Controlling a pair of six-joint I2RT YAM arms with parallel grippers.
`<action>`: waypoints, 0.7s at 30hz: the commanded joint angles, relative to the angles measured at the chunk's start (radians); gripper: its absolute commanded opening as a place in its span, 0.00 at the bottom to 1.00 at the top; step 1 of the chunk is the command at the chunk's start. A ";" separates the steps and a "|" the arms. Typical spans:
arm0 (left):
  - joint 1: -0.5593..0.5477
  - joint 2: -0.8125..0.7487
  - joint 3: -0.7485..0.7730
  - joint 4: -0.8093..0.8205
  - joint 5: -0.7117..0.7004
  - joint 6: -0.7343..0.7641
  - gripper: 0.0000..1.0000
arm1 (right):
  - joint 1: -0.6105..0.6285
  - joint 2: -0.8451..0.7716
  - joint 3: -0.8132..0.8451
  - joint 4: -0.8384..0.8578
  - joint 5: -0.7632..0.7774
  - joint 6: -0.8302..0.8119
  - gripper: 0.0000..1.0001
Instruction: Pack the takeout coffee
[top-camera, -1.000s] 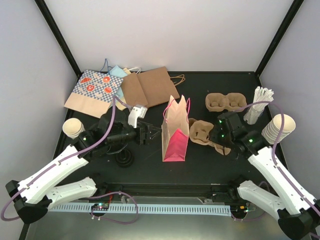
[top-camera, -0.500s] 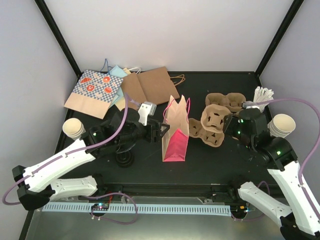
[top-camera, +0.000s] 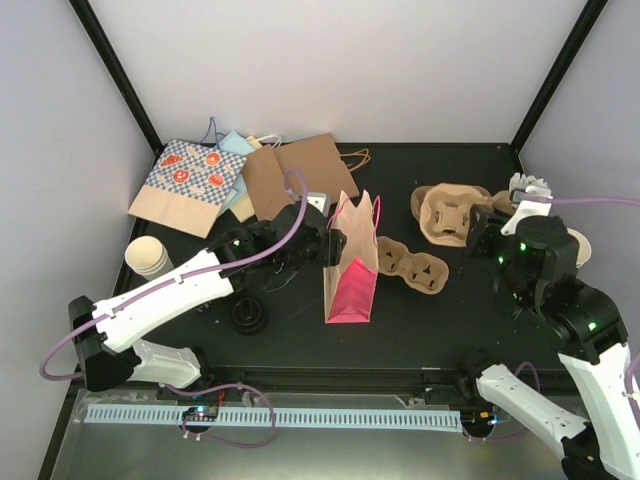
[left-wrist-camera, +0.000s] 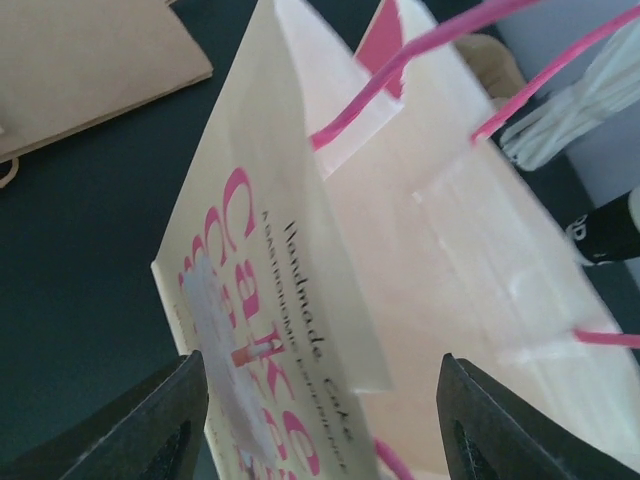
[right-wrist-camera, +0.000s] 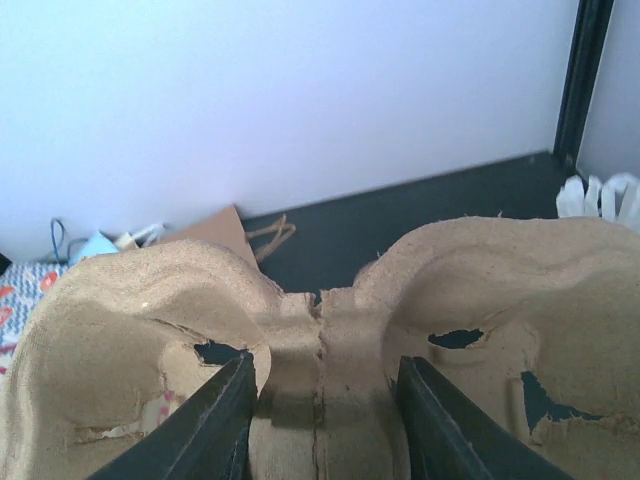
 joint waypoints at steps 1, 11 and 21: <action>-0.009 -0.001 -0.013 -0.015 -0.043 -0.050 0.63 | 0.004 0.015 0.072 0.108 0.034 -0.091 0.41; -0.005 -0.067 -0.024 -0.033 -0.065 0.168 0.28 | 0.003 0.035 0.143 0.206 -0.124 -0.181 0.41; 0.019 -0.095 0.020 -0.119 -0.030 0.324 0.09 | 0.003 0.113 0.193 0.201 -0.295 -0.220 0.41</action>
